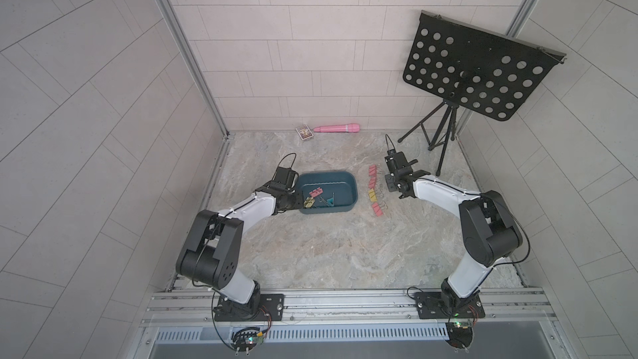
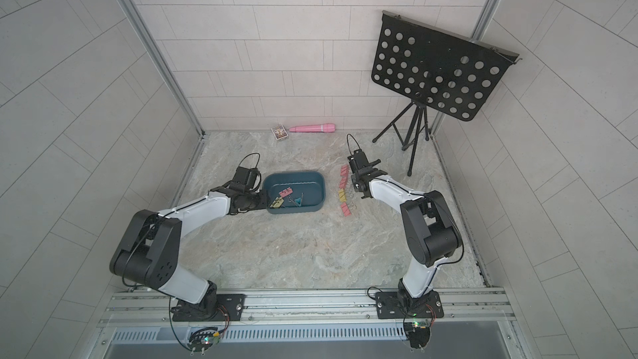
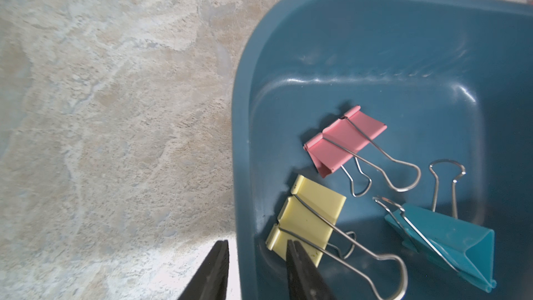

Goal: Take out the binder clips from the storage box
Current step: Place the binder clip at the center of the board.

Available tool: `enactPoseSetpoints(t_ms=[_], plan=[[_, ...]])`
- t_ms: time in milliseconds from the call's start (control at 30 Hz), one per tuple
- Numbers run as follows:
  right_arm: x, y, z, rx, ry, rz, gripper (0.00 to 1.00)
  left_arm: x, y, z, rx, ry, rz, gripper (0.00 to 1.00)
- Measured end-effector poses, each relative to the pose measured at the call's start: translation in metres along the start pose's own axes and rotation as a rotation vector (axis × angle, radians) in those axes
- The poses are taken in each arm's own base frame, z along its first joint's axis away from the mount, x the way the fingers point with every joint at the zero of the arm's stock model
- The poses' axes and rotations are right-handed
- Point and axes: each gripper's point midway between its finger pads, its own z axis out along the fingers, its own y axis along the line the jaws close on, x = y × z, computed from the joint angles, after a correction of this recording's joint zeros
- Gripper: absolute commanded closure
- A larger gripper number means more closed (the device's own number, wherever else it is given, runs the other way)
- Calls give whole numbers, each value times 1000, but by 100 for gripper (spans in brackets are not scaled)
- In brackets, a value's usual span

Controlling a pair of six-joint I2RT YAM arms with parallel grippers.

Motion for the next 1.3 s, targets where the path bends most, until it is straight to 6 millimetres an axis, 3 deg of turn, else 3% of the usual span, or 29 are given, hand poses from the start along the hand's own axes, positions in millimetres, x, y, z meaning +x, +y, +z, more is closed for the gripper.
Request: enactPoseSetpoints(t_ms=[400, 1300], plan=[[1, 3, 8, 6, 54, -15, 100, 0, 1, -5, -8, -4, 3, 59], [6, 8, 6, 5, 75, -16, 93, -1, 1, -10, -10, -14, 9, 59]])
